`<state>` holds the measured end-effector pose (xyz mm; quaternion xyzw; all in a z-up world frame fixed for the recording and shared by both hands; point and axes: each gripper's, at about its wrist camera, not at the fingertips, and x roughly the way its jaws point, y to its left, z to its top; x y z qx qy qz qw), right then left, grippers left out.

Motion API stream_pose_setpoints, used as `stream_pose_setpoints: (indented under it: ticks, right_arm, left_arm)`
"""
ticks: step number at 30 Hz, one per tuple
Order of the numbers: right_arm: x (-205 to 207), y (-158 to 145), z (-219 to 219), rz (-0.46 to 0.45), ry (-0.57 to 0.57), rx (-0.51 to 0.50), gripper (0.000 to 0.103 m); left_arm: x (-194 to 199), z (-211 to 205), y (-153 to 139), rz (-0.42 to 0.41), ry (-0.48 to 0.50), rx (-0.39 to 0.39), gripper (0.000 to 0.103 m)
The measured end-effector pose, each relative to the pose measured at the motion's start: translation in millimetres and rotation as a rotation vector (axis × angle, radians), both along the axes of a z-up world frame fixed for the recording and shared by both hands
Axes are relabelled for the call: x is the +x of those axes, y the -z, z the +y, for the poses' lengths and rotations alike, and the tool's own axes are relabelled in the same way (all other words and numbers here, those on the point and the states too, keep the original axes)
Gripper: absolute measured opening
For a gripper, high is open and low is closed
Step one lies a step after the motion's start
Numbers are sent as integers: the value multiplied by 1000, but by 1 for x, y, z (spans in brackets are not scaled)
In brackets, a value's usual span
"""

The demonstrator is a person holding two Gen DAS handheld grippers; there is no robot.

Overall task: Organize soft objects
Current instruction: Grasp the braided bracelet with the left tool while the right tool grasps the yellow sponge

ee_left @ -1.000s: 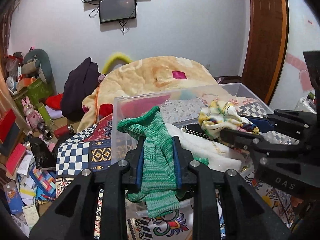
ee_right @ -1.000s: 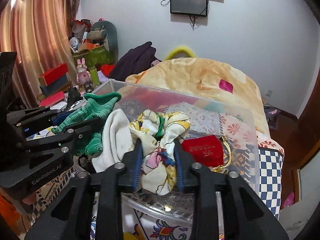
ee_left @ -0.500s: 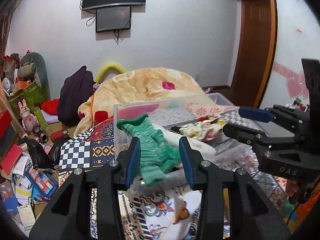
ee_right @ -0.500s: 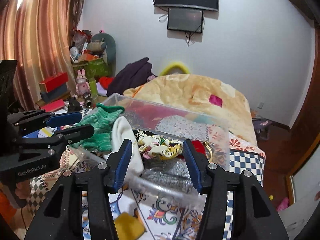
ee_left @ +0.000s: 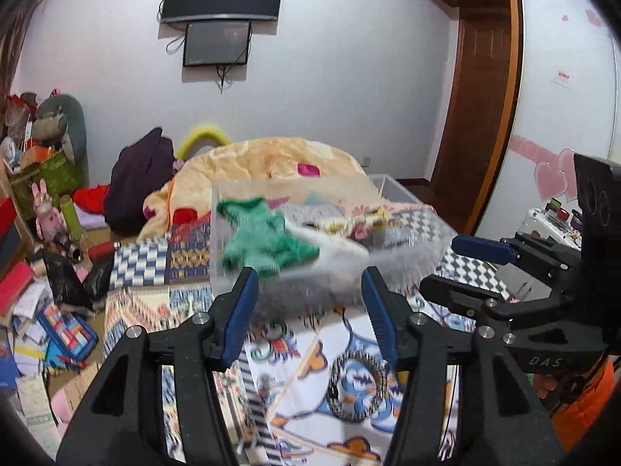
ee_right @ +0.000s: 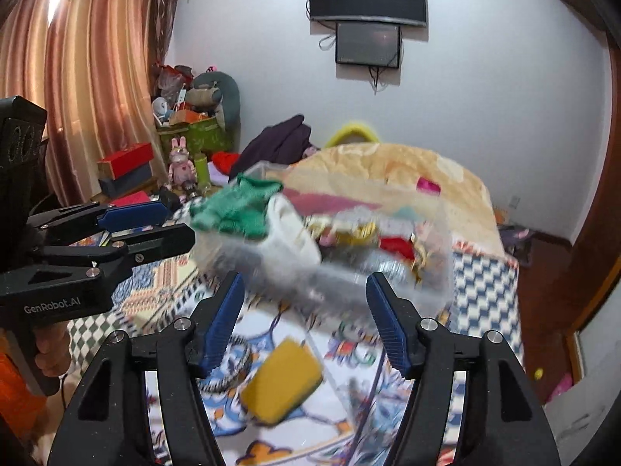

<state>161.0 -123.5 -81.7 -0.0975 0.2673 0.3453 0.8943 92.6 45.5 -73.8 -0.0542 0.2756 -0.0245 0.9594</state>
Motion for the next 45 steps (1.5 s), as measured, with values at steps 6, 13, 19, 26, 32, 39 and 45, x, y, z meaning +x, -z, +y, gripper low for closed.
stream_pose_setpoints:
  ticks: [6, 13, 19, 26, 32, 39, 45]
  right_arm:
    - [-5, 38, 3, 92, 2, -48, 62]
    - [-6, 57, -1, 159, -6, -63, 62]
    - [-8, 64, -4, 175, -14, -58, 58]
    - [-10, 62, -26, 180, 7, -26, 39]
    - [-10, 60, -41, 182, 23, 1, 39]
    - [-10, 55, -48, 165, 37, 18, 39]
    - [-10, 52, -48, 164, 36, 30, 39]
  left_arm:
    - [-9, -3, 33, 73, -10, -21, 55]
    - [-11, -10, 59, 141, 9, -40, 55]
    - [-9, -19, 64, 161, 41, -47, 56]
    - [-7, -40, 69, 180, 80, -30, 65]
    - [2, -55, 81, 195, 44, 33, 66]
    - [6, -66, 88, 184, 26, 83, 43]
    - [5, -54, 85, 187, 24, 11, 28]
